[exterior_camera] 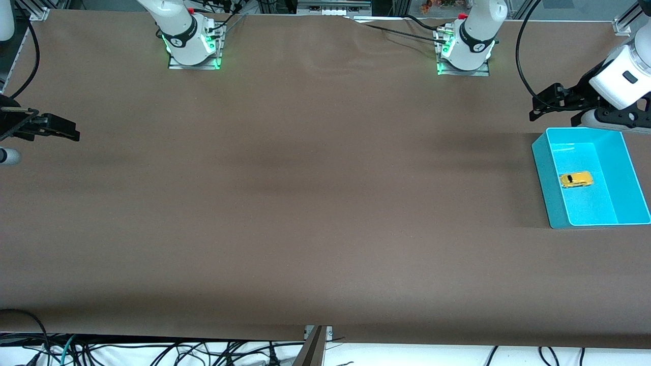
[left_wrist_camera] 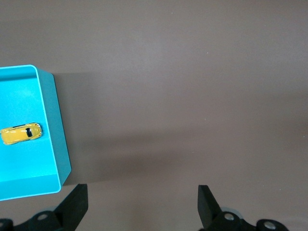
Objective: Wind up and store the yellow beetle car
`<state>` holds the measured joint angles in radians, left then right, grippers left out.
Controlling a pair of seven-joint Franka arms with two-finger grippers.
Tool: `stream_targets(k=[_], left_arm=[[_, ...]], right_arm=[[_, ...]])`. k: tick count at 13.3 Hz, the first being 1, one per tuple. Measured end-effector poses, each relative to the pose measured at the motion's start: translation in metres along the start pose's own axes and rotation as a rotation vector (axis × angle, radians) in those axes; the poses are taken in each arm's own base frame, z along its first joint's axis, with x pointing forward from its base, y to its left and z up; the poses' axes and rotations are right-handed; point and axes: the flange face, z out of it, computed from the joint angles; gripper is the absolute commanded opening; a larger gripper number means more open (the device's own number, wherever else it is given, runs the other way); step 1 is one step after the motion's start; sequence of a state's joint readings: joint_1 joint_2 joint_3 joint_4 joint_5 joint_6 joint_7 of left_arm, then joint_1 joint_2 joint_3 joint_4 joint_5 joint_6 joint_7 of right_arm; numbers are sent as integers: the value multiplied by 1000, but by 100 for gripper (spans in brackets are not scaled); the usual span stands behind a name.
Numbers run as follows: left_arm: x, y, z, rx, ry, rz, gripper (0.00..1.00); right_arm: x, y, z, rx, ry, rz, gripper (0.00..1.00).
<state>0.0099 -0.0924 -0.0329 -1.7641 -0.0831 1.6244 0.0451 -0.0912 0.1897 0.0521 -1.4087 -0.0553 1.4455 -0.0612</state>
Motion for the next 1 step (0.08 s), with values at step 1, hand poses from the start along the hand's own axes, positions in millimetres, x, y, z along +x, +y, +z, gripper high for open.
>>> stream_targets(k=[1], left_arm=[[0,0,0,0,1,-1,100]], right_arm=[[0,0,0,0,0,0,100]])
